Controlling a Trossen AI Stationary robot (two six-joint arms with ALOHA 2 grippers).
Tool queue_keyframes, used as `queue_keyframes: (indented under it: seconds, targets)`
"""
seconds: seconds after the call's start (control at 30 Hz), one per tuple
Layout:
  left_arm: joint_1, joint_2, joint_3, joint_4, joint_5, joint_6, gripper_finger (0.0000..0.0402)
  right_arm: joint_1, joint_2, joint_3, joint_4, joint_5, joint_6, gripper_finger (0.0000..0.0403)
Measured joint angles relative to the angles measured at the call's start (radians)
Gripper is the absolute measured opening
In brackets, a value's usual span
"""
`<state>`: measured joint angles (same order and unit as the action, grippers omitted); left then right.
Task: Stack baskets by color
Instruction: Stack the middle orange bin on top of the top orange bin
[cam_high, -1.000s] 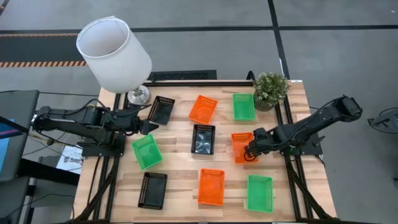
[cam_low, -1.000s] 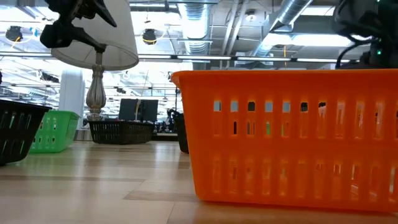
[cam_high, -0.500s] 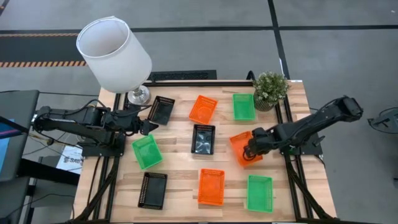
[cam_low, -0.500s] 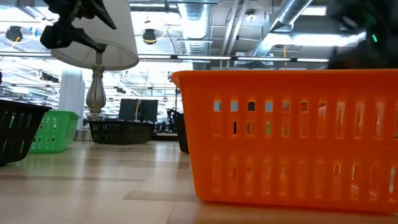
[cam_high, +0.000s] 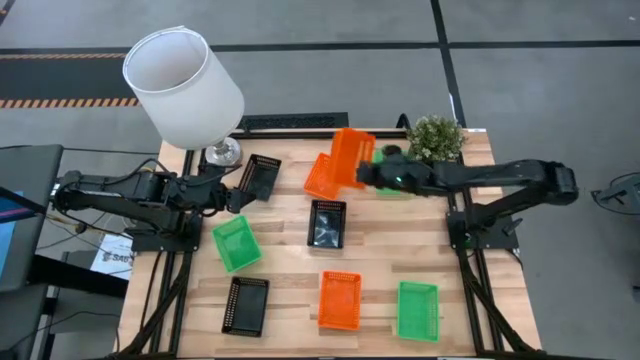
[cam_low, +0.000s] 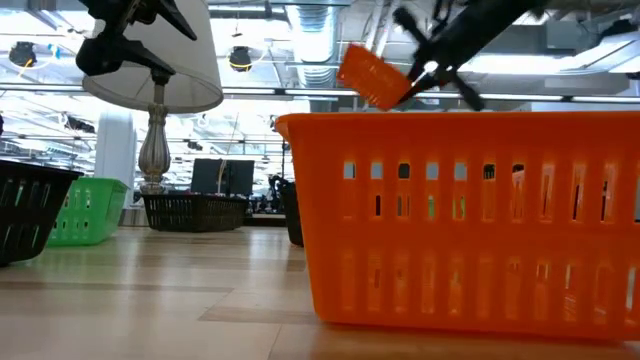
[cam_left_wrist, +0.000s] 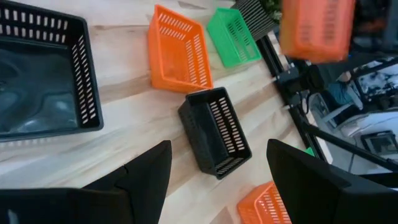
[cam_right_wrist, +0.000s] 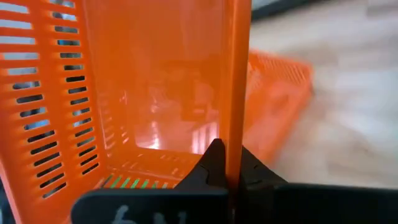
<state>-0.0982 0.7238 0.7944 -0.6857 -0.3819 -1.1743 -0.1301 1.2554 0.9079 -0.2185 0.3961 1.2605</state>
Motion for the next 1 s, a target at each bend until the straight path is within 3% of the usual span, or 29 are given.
queue_keyframes:
  seconds: [0.27,0.47,0.67,1.0]
  targets:
    - [0.0,0.0,0.0,-0.003,-0.044,-0.017,0.0251,-0.042,0.249,0.009,0.271,-0.035,0.109,0.0003]
    - [0.0,0.0,0.0,-0.003,-0.053,-0.022,0.0251,-0.027,0.383,0.007,0.312,-0.062,0.256,0.0003]
    - [0.0,0.0,0.0,-0.004,-0.07,-0.016,0.0251,-0.031,0.457,0.007,0.305,-0.08,0.295,0.0005]
    - [0.0,0.0,0.0,-0.004,-0.075,-0.016,0.0251,-0.069,0.468,0.007,0.278,-0.082,0.282,0.001]
